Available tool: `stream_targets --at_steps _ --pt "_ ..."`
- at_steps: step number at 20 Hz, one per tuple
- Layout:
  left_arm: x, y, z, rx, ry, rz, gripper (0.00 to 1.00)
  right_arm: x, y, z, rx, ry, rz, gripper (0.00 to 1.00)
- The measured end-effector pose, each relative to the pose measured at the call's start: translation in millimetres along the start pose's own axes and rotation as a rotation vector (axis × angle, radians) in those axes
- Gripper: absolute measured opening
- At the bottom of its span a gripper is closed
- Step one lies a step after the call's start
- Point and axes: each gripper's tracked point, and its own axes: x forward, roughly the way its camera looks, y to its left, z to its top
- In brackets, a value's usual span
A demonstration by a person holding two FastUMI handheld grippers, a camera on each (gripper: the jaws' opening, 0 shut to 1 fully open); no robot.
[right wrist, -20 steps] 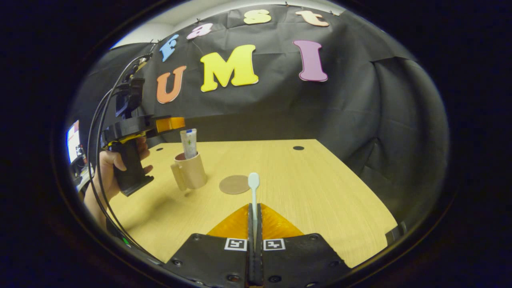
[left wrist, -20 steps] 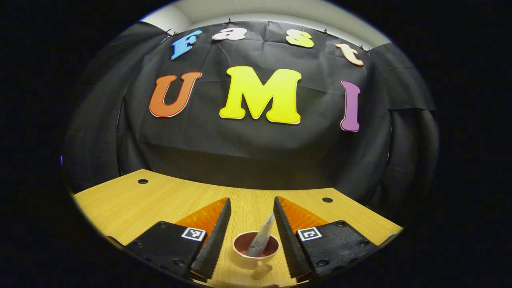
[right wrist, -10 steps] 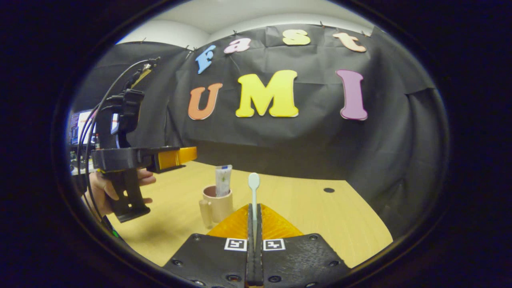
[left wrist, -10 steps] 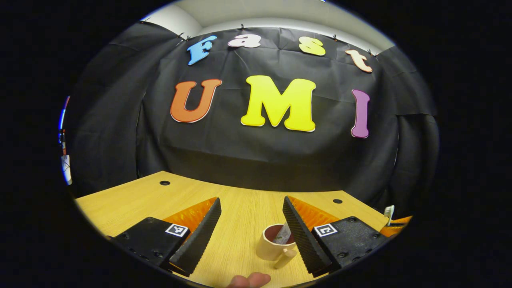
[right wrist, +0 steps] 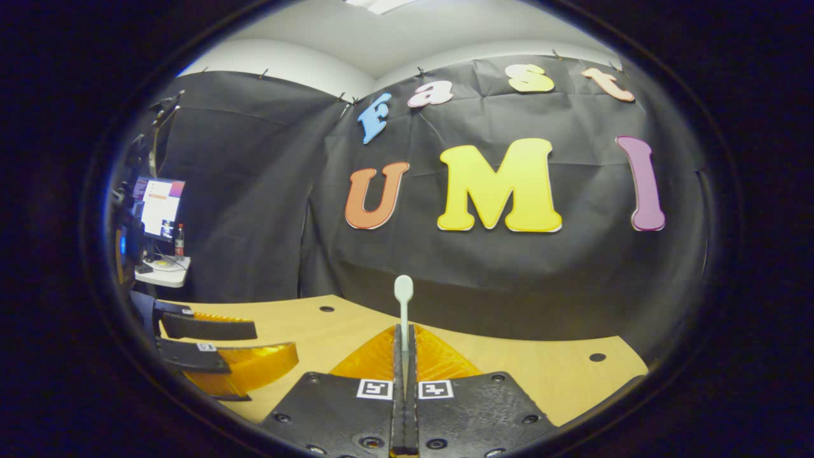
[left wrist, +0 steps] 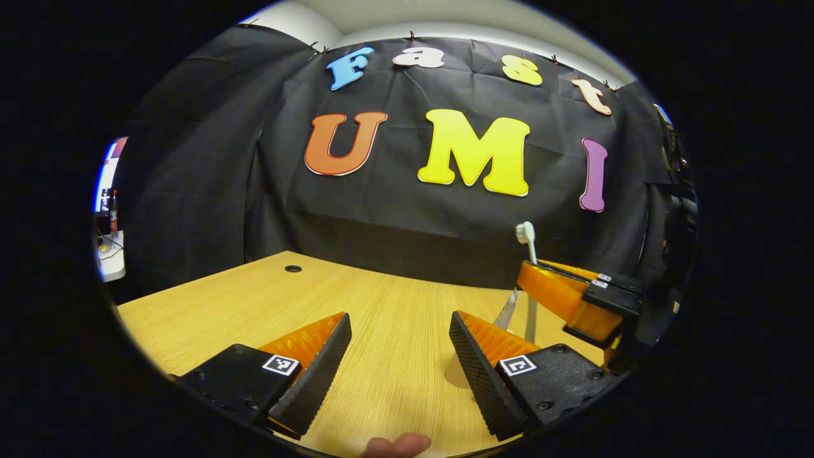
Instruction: Put the toothbrush and toothpaste on the desktop into the cup, then pick up the cup and place it on the coaster on the desktop.
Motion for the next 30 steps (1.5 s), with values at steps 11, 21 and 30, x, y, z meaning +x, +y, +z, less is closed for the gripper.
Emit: stream_targets --at_steps 11,21,30 --pt "-9 29 -17 -0.054 0.026 0.024 0.99 22 0 7 0.090 -0.037 0.017 0.00" --pt "-14 40 -25 -0.099 0.039 0.050 0.99 27 -5 11 0.127 -0.071 0.027 0.00" --pt "-14 39 -30 -0.106 0.063 0.042 0.99 35 2 10 0.089 -0.105 0.019 0.00"
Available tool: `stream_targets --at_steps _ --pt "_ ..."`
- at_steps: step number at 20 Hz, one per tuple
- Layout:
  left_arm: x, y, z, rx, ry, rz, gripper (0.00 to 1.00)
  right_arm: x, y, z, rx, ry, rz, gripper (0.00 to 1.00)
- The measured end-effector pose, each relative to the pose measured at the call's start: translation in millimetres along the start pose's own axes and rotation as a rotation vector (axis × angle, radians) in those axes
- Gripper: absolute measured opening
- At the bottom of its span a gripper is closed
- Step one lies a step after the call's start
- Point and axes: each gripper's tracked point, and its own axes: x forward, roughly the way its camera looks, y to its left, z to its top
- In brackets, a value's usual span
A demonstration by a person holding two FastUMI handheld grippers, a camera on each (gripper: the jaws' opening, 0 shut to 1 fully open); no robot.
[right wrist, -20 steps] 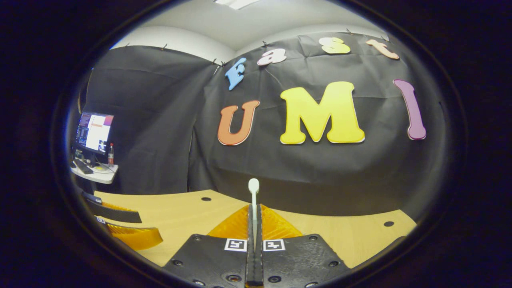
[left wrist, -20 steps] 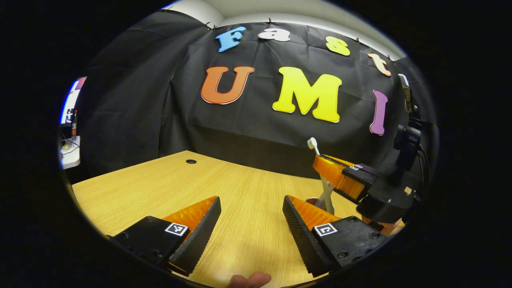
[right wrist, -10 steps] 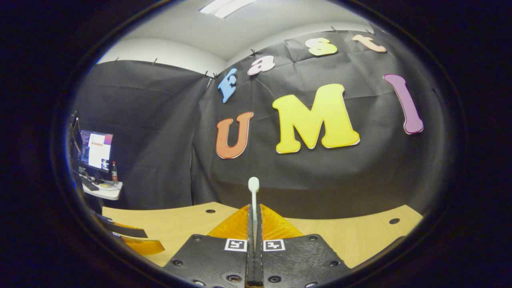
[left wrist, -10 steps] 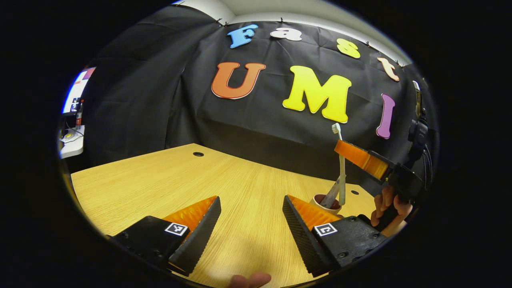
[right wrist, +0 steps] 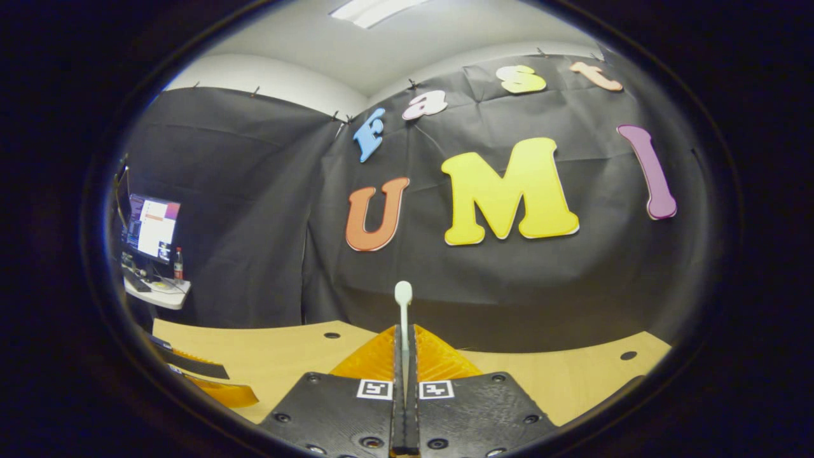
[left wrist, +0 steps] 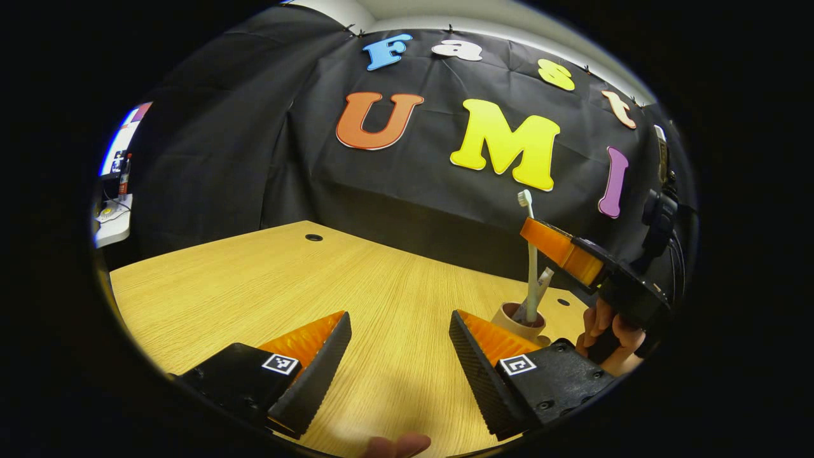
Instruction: Put the toothbrush and toothpaste on the desktop into the cup, then pick up the cup and place it on the coaster on the desktop.
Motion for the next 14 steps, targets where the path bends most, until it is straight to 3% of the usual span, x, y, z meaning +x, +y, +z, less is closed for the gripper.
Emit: stream_targets --at_steps 1,7,8,10,11,12,13,14 --pt "0 0 0 0.001 -0.001 0.003 0.99 -1 -1 0 0.001 -0.002 -0.007 0.04" --pt "0 1 1 -0.003 -0.004 0.006 0.99 -15 -5 14 0.007 -0.042 -0.006 0.04" --pt "-1 1 1 0.001 -0.005 0.007 0.99 -20 -7 18 0.012 -0.048 -0.006 0.10" --pt "-2 0 4 0.007 -0.015 0.001 0.99 -28 -13 27 0.016 -0.065 -0.014 0.31" --pt "-2 -1 5 0.011 -0.023 -0.005 0.99 -33 -16 31 0.017 -0.073 -0.020 0.47" --pt "-3 -2 7 0.019 -0.032 -0.009 0.98 -38 -19 34 0.021 -0.077 -0.029 0.55" --pt "-5 -4 10 0.029 -0.043 -0.009 0.98 -43 -23 36 0.024 -0.082 -0.040 0.73" --pt "-8 -10 15 0.038 -0.051 -0.012 0.98 -48 -28 39 0.021 -0.085 -0.056 0.80"
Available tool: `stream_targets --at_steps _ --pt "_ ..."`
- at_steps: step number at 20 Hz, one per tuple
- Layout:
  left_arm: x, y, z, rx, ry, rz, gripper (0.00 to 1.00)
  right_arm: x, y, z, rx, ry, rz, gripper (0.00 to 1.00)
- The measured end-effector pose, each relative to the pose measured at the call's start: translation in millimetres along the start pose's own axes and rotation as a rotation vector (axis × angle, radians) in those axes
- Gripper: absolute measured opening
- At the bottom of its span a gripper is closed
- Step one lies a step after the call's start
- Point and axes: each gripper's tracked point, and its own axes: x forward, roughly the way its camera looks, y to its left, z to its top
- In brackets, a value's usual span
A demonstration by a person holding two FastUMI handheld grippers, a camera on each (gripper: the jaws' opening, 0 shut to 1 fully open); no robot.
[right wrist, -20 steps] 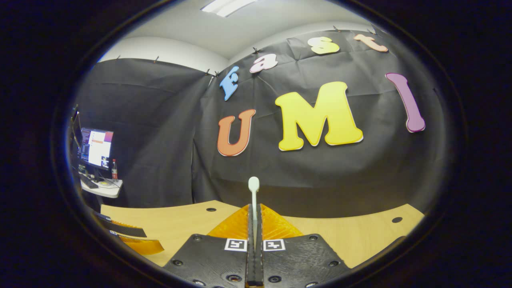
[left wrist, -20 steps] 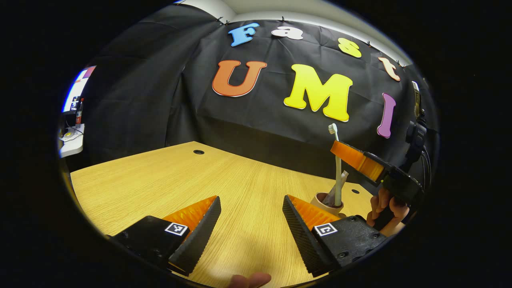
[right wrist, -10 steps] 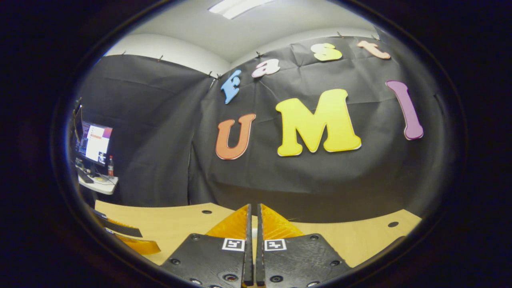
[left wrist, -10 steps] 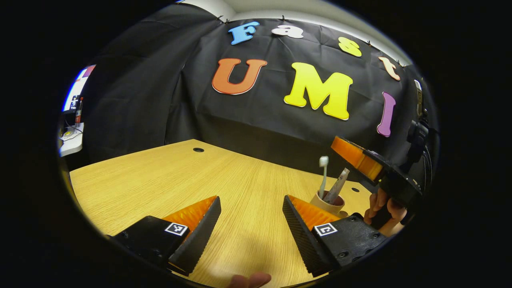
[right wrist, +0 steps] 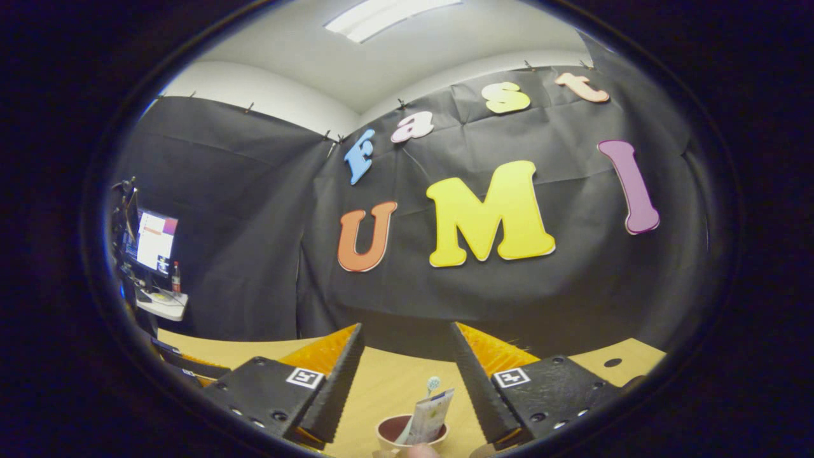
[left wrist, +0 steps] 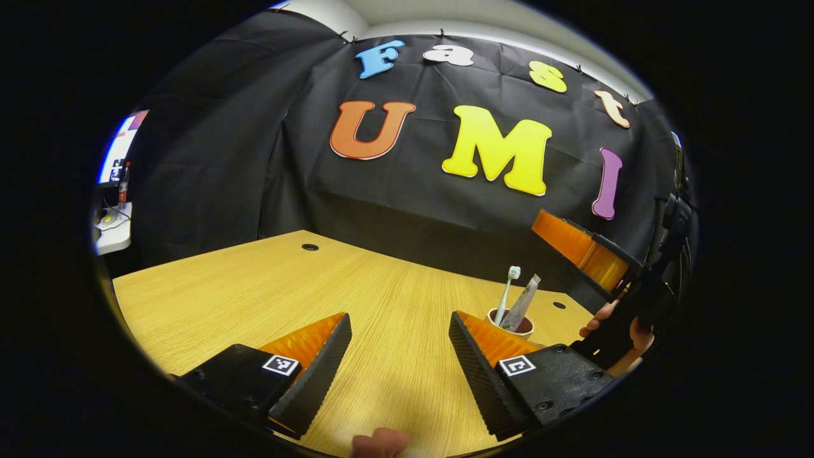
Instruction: Put the toothbrush and toothpaste on the desktop into the cup, then pick up the cup and place it on the coaster on the desktop.
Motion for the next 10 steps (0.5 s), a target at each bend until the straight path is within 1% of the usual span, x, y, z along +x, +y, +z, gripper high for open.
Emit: stream_targets --at_steps 1,5,7,8,9,10 --pt "-4 -11 7 0.010 -0.008 -0.009 0.98 -5 -4 2 -0.011 0.001 -0.012 0.95" --pt "-10 -33 26 0.037 -0.028 -0.050 0.98 -36 -26 9 -0.049 0.038 -0.079 0.95" --pt "-11 -48 34 0.043 -0.012 -0.079 0.98 -58 -44 14 -0.092 0.056 -0.126 0.96" --pt "-12 -57 37 0.050 0.002 -0.099 0.98 -70 -53 17 -0.120 0.062 -0.146 0.94" --pt "-11 -67 41 0.060 0.019 -0.120 0.98 -82 -61 21 -0.143 0.063 -0.157 0.96" --pt "-10 -75 44 0.067 0.038 -0.138 0.98 -94 -69 25 -0.156 0.067 -0.169 0.96"
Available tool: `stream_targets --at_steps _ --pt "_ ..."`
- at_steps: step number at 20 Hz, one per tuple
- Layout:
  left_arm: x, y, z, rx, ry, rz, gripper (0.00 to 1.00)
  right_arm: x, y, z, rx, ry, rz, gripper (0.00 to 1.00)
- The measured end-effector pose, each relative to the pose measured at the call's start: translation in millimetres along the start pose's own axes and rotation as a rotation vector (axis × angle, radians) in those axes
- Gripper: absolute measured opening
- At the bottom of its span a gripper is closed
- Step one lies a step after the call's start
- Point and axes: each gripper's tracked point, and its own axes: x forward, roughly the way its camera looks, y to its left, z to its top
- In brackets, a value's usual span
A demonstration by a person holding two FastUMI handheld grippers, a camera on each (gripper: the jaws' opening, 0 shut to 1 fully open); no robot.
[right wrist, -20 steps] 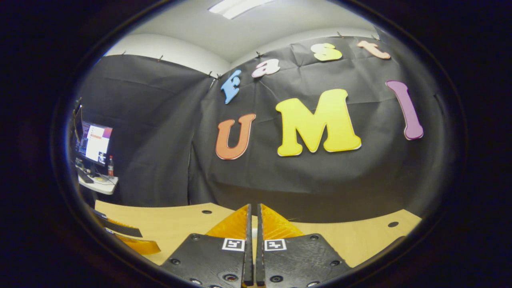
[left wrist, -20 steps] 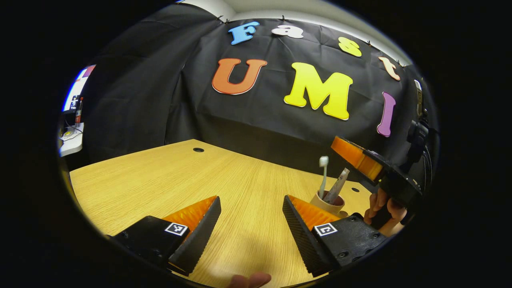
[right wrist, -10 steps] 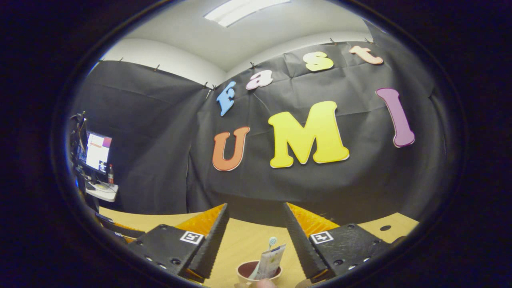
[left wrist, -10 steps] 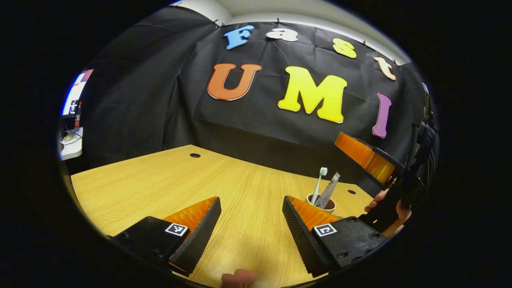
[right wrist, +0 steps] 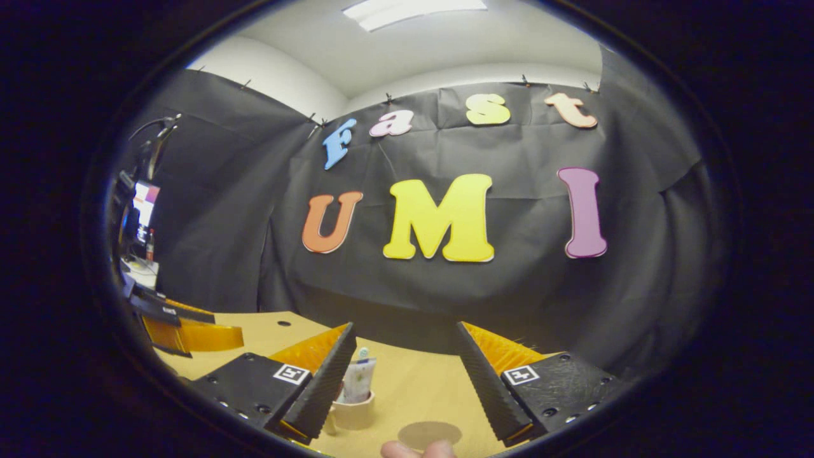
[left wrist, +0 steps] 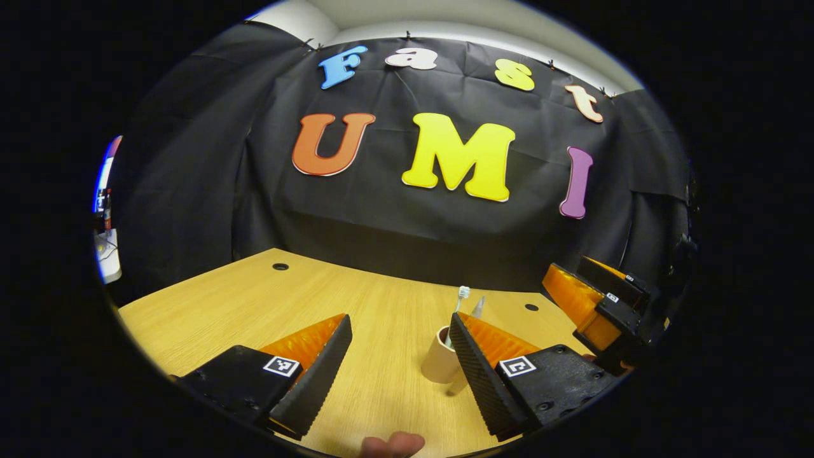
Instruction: Put the toothbrush and toothpaste on the desktop into the cup, then pick up the cup and place it on the coaster on the desktop.
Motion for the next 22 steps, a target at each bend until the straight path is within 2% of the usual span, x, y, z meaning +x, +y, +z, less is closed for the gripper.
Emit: stream_targets --at_steps 3,6,10,13,15,17,19,22 --pt "9 -21 16 0.014 0.060 -0.057 0.98 -34 -38 0 0.002 0.025 -0.035 0.94" --pt "22 -36 33 0.014 0.134 -0.092 0.98 -66 -87 5 -0.007 0.038 -0.103 0.95" --pt "45 -45 38 0.020 0.305 -0.127 0.98 -112 -136 -4 -0.025 0.084 -0.161 0.94" --pt "60 -55 17 -0.012 0.481 -0.154 0.98 -151 -161 -27 -0.022 0.159 -0.183 0.96" --pt "67 -55 -9 -0.008 0.633 -0.142 0.98 -171 -175 -43 -0.023 0.204 -0.194 0.95" --pt "62 -50 -41 0.011 0.814 -0.122 0.98 -184 -203 -56 -0.071 0.233 -0.271 0.95" --pt "58 -47 -65 0.028 0.953 -0.091 0.98 -204 -216 -61 -0.033 0.244 -0.311 0.93" --pt "56 -42 -98 0.054 1.084 -0.052 0.98 -220 -228 -66 0.004 0.242 -0.360 0.96"
